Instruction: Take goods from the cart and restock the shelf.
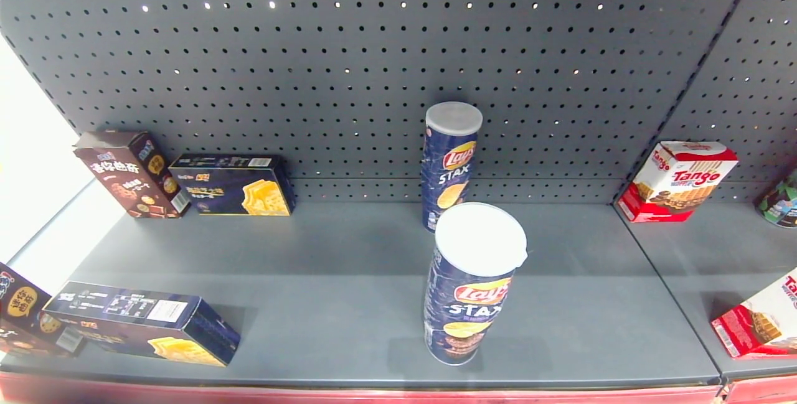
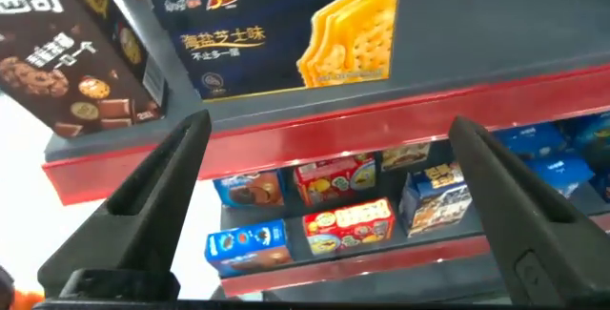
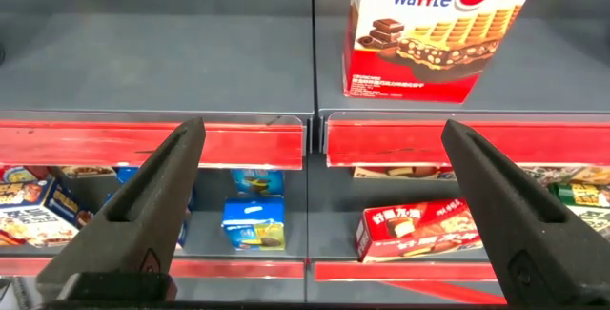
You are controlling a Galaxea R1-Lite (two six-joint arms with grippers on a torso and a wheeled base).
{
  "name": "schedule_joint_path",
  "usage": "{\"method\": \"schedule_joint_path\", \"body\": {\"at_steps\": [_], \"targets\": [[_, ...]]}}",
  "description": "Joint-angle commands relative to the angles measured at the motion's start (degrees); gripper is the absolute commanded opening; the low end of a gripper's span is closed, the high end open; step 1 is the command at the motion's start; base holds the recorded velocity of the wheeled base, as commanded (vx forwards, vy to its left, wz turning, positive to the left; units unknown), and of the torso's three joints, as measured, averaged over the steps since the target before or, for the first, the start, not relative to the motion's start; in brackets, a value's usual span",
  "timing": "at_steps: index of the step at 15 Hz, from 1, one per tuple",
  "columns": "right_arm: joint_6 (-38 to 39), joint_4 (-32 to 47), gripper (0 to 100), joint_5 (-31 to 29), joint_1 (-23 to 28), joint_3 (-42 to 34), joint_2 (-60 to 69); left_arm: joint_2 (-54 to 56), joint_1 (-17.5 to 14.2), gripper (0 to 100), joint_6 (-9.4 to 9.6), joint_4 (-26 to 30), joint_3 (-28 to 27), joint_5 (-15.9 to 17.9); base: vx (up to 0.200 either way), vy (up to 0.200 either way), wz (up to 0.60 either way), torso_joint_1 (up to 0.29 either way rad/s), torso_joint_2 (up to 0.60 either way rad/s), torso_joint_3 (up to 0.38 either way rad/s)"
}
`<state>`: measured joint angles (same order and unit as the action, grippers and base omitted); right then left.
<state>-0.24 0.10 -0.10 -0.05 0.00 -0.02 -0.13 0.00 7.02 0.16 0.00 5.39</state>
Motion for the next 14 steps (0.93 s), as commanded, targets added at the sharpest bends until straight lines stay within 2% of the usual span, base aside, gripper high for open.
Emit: {"method": "schedule_joint_path", "body": {"at_steps": [1, 2, 3, 14], "targets": [[-0.11, -0.01, 100, 0.01, -0.04, 0.0, 0.02, 0.13, 0.0, 100, -1.22, 0.02, 0.0, -0.38, 0.0, 0.0, 0.0, 0.0, 0.0, 0.0], [-0.02, -0.01, 100, 0.01, -0.04, 0.0, 0.02, 0.13, 0.0, 100, -3.51, 0.02, 0.0, -0.47, 0.0, 0.0, 0.0, 0.0, 0.0, 0.0], [-0.02, -0.01, 100, 0.01, 0.05, 0.0, 0.02, 0.13, -0.09, 100, -4.03, -0.07, 0.0, -0.64, 0.0, 0.0, 0.0, 0.0, 0.0, 0.0], [-0.02, -0.01, 100, 0.01, 0.05, 0.0, 0.02, 0.13, -0.09, 100, -3.68, -0.07, 0.0, -0.55, 0.0, 0.0, 0.0, 0.0, 0.0, 0.0]]}}
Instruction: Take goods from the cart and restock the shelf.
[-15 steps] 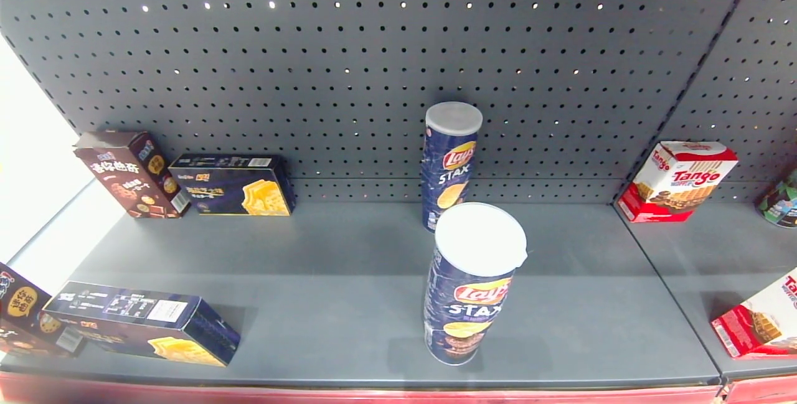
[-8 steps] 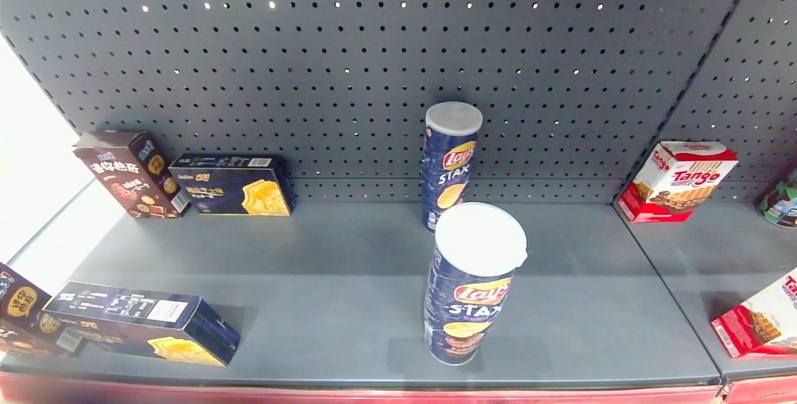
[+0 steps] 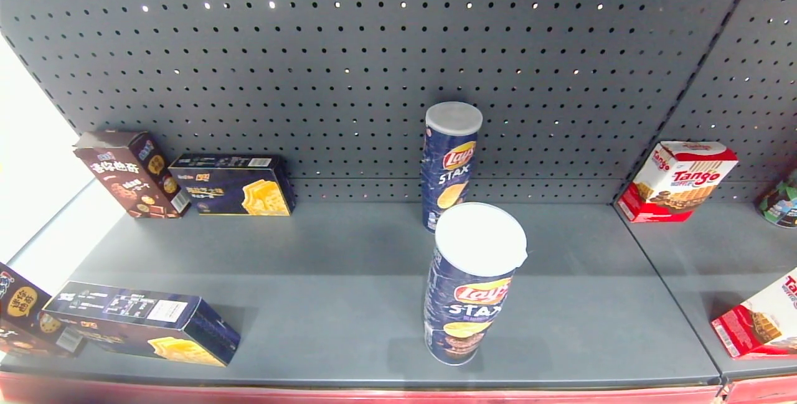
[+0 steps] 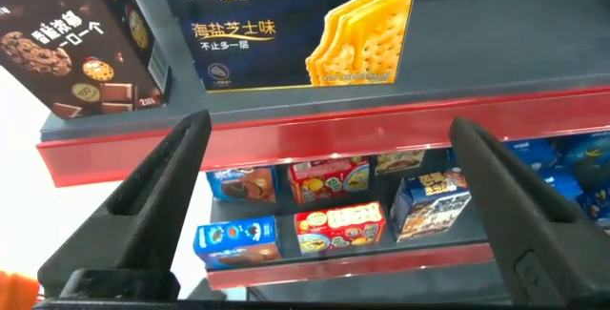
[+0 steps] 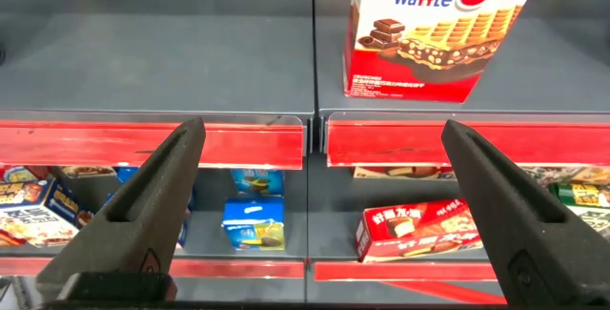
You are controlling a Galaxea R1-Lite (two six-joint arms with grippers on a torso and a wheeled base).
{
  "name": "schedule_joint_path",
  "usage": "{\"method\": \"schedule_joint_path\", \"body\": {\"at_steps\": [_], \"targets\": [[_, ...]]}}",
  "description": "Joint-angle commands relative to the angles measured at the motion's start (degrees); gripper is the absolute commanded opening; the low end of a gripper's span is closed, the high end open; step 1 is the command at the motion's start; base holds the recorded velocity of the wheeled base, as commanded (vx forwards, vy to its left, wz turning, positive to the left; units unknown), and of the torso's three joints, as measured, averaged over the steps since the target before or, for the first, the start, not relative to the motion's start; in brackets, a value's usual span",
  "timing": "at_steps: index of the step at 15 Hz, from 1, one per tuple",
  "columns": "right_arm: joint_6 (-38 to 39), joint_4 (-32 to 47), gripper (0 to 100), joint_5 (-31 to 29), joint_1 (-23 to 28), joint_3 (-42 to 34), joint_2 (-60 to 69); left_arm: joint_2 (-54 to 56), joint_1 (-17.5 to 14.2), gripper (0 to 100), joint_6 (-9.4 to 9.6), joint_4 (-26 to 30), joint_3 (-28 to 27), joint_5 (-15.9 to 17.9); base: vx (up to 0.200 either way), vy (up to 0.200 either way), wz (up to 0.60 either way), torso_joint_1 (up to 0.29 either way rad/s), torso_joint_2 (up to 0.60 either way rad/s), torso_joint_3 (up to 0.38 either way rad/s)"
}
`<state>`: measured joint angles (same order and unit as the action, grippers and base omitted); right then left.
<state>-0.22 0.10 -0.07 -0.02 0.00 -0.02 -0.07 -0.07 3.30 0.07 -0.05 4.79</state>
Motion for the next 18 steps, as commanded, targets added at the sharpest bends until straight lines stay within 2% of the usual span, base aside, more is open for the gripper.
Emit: {"method": "schedule_joint_path", "body": {"at_steps": [1, 4, 6, 12, 13, 14, 15, 18], "targets": [[-0.04, -0.01, 100, -0.01, 0.02, 0.0, 0.02, 0.07, -0.01, 100, -0.14, 0.01, 0.05, -0.04, 0.0, 0.0, 0.0, 0.0, 0.0, 0.0], [-0.13, -0.01, 100, -0.01, -0.06, 0.0, 0.02, 0.07, 0.07, 100, 1.0, -0.07, 0.05, 0.48, 0.0, 0.0, 0.0, 0.0, 0.0, 0.0], [-0.13, -0.01, 100, -0.01, -0.06, 0.0, 0.02, 0.07, 0.07, 100, 2.15, -0.07, -0.04, 0.57, -0.2, 0.0, 0.0, 0.005, 0.0, 0.005], [-0.13, -0.01, 100, -0.01, -0.06, 0.0, 0.02, 0.07, -0.01, 100, 1.97, 0.01, 0.05, 0.04, 0.0, 0.0, 0.0, 0.0, 0.0, 0.0], [-0.13, -0.01, 100, -0.01, -0.06, 0.0, 0.02, 0.07, -0.01, 100, 1.97, 0.01, 0.05, 0.39, 0.0, -0.2, 0.0, -0.002, 0.01, 0.002], [-0.13, 0.08, 100, -0.01, -0.06, 0.0, 0.02, 0.07, -0.01, 100, 1.62, 0.1, -0.04, 0.22, 0.0, 0.0, 0.0, 0.0, 0.0, 0.0], [-0.13, -0.01, 100, -0.01, 0.02, 0.0, 0.02, 0.07, -0.01, 100, -0.4, 0.01, -0.04, -0.04, 0.0, 0.0, 0.0, 0.0, 0.0, 0.0], [-0.13, 0.08, 100, -0.01, -0.06, 0.0, 0.02, 0.07, -0.01, 100, -0.32, 0.01, 0.05, -0.04, 0.0, 0.0, 0.0, 0.0, 0.0, 0.0]]}}
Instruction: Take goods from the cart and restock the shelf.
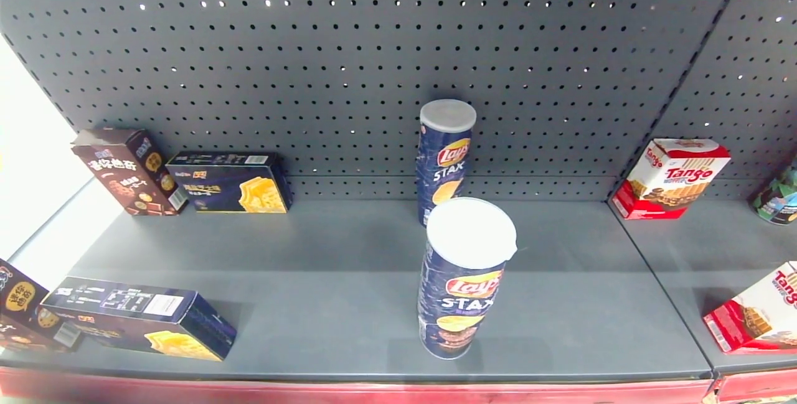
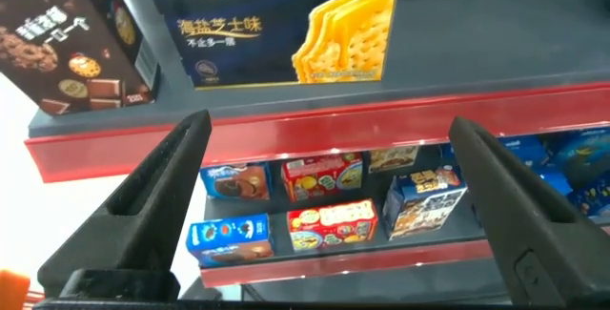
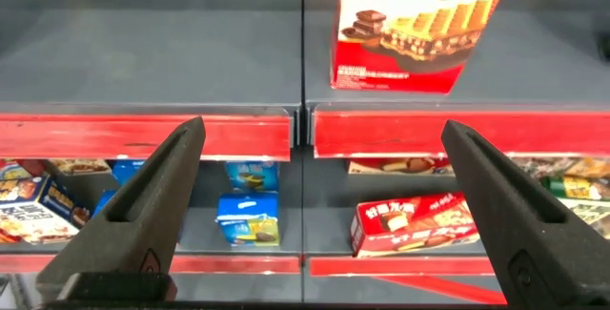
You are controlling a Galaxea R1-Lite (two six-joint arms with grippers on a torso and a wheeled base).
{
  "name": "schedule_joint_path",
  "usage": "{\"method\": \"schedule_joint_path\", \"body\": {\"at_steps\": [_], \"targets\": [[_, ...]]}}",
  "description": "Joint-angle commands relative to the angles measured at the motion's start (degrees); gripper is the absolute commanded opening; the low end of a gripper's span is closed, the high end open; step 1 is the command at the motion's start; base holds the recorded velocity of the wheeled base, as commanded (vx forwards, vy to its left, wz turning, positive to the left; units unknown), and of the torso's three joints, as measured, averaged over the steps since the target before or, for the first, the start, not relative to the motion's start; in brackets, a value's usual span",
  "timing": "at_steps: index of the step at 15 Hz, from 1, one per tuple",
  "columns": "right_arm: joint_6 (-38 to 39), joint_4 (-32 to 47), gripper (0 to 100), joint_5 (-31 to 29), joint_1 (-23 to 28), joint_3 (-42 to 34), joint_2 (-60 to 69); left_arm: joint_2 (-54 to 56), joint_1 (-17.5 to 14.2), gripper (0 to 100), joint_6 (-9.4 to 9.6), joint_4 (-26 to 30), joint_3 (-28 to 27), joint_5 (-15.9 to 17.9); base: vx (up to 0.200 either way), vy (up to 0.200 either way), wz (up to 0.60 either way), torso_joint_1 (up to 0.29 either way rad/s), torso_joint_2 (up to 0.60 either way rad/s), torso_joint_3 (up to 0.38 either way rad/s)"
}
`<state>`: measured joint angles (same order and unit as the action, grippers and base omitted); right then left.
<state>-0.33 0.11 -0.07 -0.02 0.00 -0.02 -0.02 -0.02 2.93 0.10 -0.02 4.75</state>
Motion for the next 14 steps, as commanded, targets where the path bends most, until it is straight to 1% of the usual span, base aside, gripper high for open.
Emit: {"method": "schedule_joint_path", "body": {"at_steps": [1, 2, 3, 4, 5, 6, 7, 12, 13, 14], "targets": [[-0.02, -0.02, 100, -0.01, 0.02, 0.0, 0.02, 0.02, -0.06, 100, 0.06, -0.01, -0.06, -0.01, 0.0, 0.0, 0.0, 0.0, 0.0, 0.0], [-0.02, 0.07, 100, -0.01, -0.06, 0.0, 0.02, 0.02, -0.06, 100, -0.03, -0.01, 0.02, -0.01, 0.0, 0.0, 0.0, 0.0, 0.0, 0.0], [-0.02, -0.02, 100, -0.01, -0.06, 0.0, 0.02, 0.02, -0.06, 100, 0.33, -0.01, 0.02, -0.27, 0.0, 0.0, 0.0, 0.0, 0.0, 0.0], [-0.02, 0.07, 100, -0.01, -0.06, 0.0, 0.02, 0.02, -0.06, 100, 0.06, -0.01, 0.02, -1.94, 0.0, 0.0, 0.0, 0.0, 0.0, 0.0], [-0.02, 0.07, 100, -0.01, -0.06, 0.0, 0.02, 0.02, -0.06, 100, 0.06, -0.01, 0.02, -1.85, 0.0, 0.0, 0.0, 0.0, 0.0, 0.0], [-0.02, -0.02, 100, -0.01, -0.06, 0.0, 0.02, 0.02, -0.06, 100, -0.55, -0.01, 0.02, -2.21, 0.0, 0.0, 0.0, 0.0, 0.0, 0.0], [-0.02, -0.02, 100, -0.01, -0.06, 0.0, 0.02, 0.02, -0.06, 100, -2.05, -0.1, -0.06, -2.29, 0.0, 0.0, 0.0, 0.0, 0.0, 0.0], [-0.02, 0.07, 100, -0.01, -0.06, 0.0, 0.02, 0.02, -0.06, 100, -1.96, -0.1, 0.02, -2.21, 0.0, 0.0, 0.0, 0.0, 0.0, 0.0], [-0.02, -0.02, 100, -0.01, -0.06, 0.0, 0.02, 0.02, -0.06, 100, -1.96, -0.1, 0.02, -2.12, -0.2, 0.0, 0.0, 0.002, 0.0, 0.007], [-0.02, -0.02, 100, -0.01, -0.06, 0.0, 0.02, 0.02, -0.06, 100, -2.05, -0.1, 0.02, -2.29, 0.0, 0.0, 0.0, 0.0, 0.0, 0.0]]}}
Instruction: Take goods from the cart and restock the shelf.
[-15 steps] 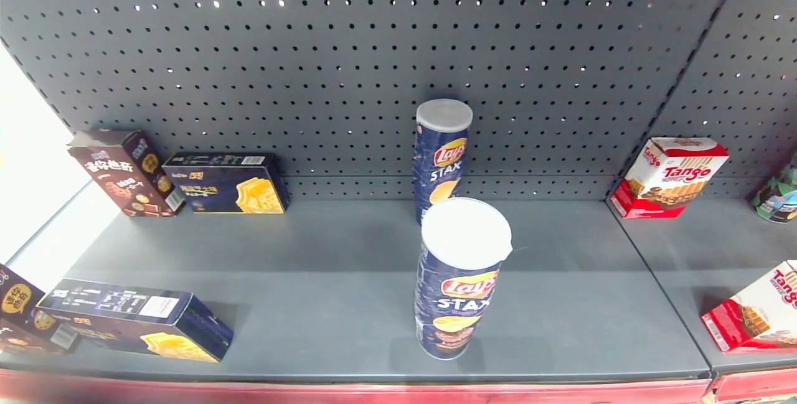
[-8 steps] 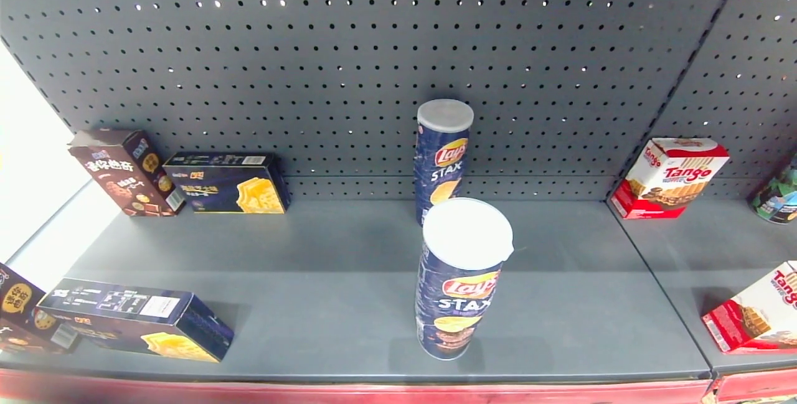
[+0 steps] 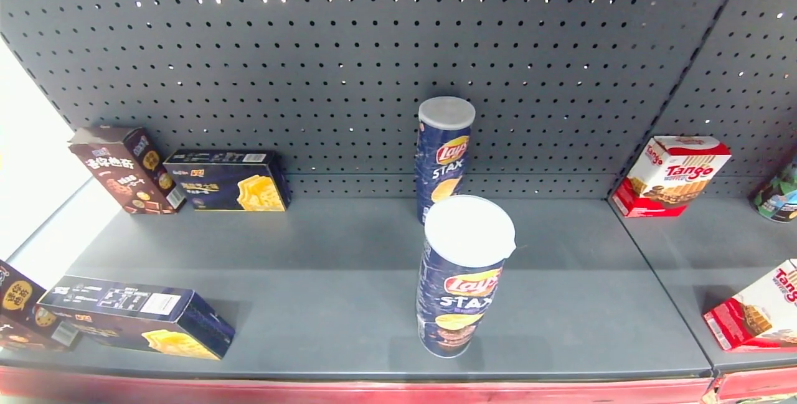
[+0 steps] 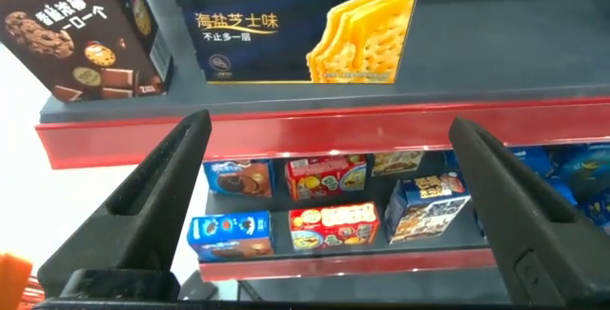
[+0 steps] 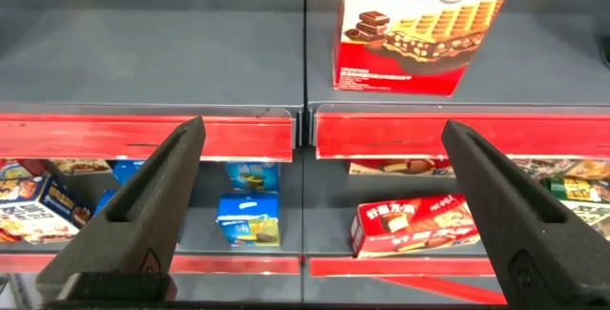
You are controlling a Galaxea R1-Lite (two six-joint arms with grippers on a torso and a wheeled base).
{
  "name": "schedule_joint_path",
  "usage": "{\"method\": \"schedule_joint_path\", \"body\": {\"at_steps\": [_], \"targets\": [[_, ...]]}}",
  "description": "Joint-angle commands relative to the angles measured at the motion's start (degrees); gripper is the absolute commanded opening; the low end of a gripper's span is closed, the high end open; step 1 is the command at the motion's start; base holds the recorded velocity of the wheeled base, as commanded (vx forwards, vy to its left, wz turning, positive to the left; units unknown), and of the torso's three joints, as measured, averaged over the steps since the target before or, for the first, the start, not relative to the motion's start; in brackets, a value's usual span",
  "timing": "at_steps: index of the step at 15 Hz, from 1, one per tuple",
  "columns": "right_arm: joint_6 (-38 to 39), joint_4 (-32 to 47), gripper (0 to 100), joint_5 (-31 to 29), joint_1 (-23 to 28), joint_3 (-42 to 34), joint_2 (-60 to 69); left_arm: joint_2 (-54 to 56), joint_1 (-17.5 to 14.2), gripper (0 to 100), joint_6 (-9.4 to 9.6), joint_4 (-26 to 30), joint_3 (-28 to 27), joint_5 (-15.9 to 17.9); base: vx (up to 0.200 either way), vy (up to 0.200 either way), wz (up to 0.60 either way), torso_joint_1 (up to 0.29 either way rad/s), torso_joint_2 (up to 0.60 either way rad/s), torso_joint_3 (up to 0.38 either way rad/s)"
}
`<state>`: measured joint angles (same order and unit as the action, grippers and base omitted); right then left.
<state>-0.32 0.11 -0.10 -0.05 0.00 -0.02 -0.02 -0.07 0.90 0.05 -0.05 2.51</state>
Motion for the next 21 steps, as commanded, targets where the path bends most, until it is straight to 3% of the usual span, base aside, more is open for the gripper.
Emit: {"method": "schedule_joint_path", "body": {"at_steps": [1, 5, 7, 9, 14, 17, 21], "targets": [[-0.03, -0.02, 100, 0.01, -0.04, 0.0, 0.02, 0.02, -0.01, 100, -0.02, -0.05, 0.05, -0.05, 0.0, 0.0, 0.0, 0.0, 0.0, 0.0], [-0.03, -0.02, 100, 0.01, 0.05, 0.0, 0.02, 0.02, -0.01, 100, 0.15, -0.05, 0.05, -0.05, 0.0, 0.0, 0.0, 0.0, 0.0, 0.0], [-0.03, 0.07, 100, 0.01, 0.05, 0.0, 0.02, 0.02, -0.01, 100, 0.94, -0.05, 0.05, 0.3, 0.0, -0.2, 0.0, 0.005, 0.0, -0.002], [-0.03, -0.02, 100, 0.01, -0.04, 0.0, 0.02, 0.02, -0.01, 100, 0.06, -0.05, -0.04, -0.14, 0.0, 0.0, 0.0, 0.0, 0.0, 0.0], [-0.03, -0.02, 100, 0.01, -0.04, 0.0, 0.02, 0.02, -0.01, 100, 0.06, -0.05, -0.04, -0.14, 0.0, 0.0, 0.0, 0.0, 0.0, 0.0], [-0.03, 0.07, 100, 0.01, -0.04, 0.0, 0.02, 0.02, -0.01, 100, 0.24, -0.05, 0.05, 0.04, -0.2, 0.0, 0.0, 0.007, 0.0, 0.002], [-0.03, 0.07, 100, 0.01, -0.04, 0.0, 0.02, 0.02, -0.01, 100, 0.33, 0.04, 0.05, 0.21, 0.0, 0.0, 0.0, 0.0, 0.0, 0.0]]}}
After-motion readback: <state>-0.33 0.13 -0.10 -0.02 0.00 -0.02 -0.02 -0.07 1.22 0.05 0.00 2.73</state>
